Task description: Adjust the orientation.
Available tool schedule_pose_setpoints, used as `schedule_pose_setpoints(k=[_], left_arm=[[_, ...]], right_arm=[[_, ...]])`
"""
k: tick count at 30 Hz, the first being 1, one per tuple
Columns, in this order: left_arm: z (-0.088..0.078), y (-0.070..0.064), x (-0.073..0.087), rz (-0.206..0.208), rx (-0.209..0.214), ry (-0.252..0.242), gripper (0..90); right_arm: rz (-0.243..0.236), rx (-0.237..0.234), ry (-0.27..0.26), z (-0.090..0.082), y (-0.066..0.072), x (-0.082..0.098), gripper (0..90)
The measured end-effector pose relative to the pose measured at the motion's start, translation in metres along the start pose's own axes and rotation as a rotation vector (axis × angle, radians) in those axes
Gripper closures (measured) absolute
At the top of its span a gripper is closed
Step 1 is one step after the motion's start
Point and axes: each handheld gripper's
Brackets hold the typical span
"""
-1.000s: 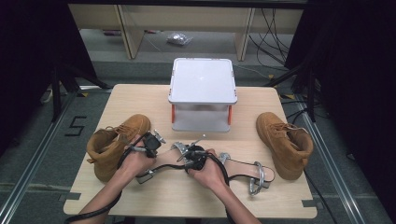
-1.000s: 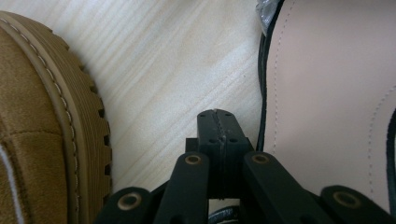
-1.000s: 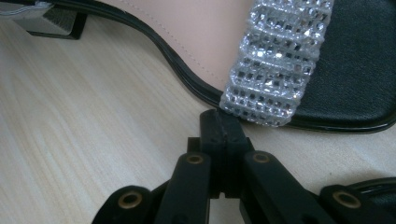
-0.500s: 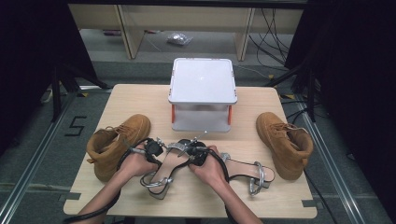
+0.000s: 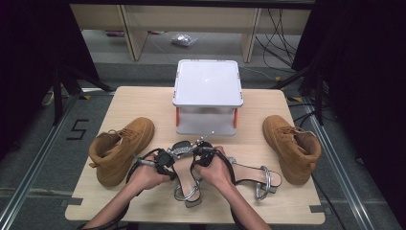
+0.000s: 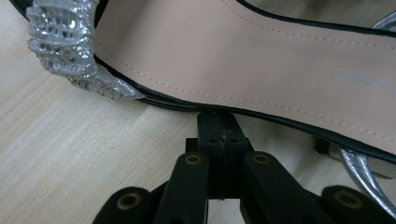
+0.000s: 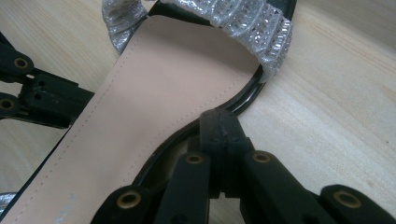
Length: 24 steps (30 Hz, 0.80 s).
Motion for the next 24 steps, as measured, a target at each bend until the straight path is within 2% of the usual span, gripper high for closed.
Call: schedule_pose_setpoints(k=[1, 3, 5, 6, 7, 8, 9, 10, 12, 15, 16, 17, 18, 19, 22, 24], left_arm=[[0.000, 0.000, 0.000, 0.000, 0.000, 0.000, 89.6], [-0.001, 0.002, 0.001, 0.006, 0.000, 0.002, 89.4], [-0.002, 0.004, 0.002, 0.014, -0.008, -0.004, 87.6], [-0.004, 0.004, 0.004, 0.007, -0.023, -0.020, 87.0], [-0.004, 0.004, 0.004, 0.007, -0.023, -0.020, 86.6], [-0.004, 0.005, 0.005, 0.004, -0.015, -0.027, 86.6], [-0.004, 0.005, 0.005, -0.013, -0.013, -0.031, 86.5], [-0.004, 0.005, 0.005, -0.007, -0.016, -0.025, 86.6], [-0.004, 0.006, 0.005, -0.021, -0.009, -0.031, 87.2], [-0.004, 0.007, 0.005, -0.009, -0.015, -0.031, 88.6], [-0.003, 0.006, 0.005, -0.026, -0.019, -0.035, 89.1], [-0.003, 0.006, 0.005, -0.026, -0.019, -0.035, 89.3], [-0.004, 0.008, 0.004, -0.023, -0.021, -0.033, 89.7], [-0.004, 0.008, 0.004, -0.023, -0.021, -0.033, 89.8], [-0.005, 0.009, 0.004, -0.025, -0.056, -0.031, 89.8], [-0.006, 0.011, 0.005, -0.029, -0.058, -0.039, 89.8]], right_arm=[[-0.021, -0.005, -0.021, 0.001, -0.001, 0.000, 90.0], [-0.011, -0.001, -0.003, -0.001, -0.001, 0.002, 89.9], [-0.030, -0.004, -0.013, -0.001, 0.001, 0.004, 89.5], [-0.019, -0.002, 0.011, -0.003, 0.003, 0.006, 89.6], [-0.019, -0.002, 0.011, -0.003, 0.003, 0.006, 89.6], [-0.034, -0.009, 0.002, -0.003, 0.004, 0.008, 89.9], [-0.047, -0.016, 0.023, -0.005, 0.007, 0.010, 90.0], [-0.056, -0.022, 0.026, -0.005, 0.009, 0.011, 90.0], [-0.072, -0.007, 0.031, -0.007, 0.013, 0.013, 90.0], [-0.064, -0.018, 0.037, -0.006, 0.012, 0.014, 90.0], [-0.037, -0.023, 0.053, -0.006, 0.014, 0.014, 90.0], [-0.037, -0.023, 0.053, -0.006, 0.014, 0.014, 90.0], [-0.066, -0.024, 0.031, -0.005, 0.013, 0.014, 90.0], [-0.069, -0.024, 0.029, -0.005, 0.013, 0.014, 90.0], [-0.049, -0.035, 0.037, -0.005, 0.016, 0.014, 90.0], [-0.047, -0.046, 0.039, -0.005, 0.016, 0.014, 90.0]])
Point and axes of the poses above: each handheld gripper's, and its own axes: z roughly forward along the jaws, x roughly out of its underside, y roughly to its left, and after that the axes turned 12 degrees about x, right-handed
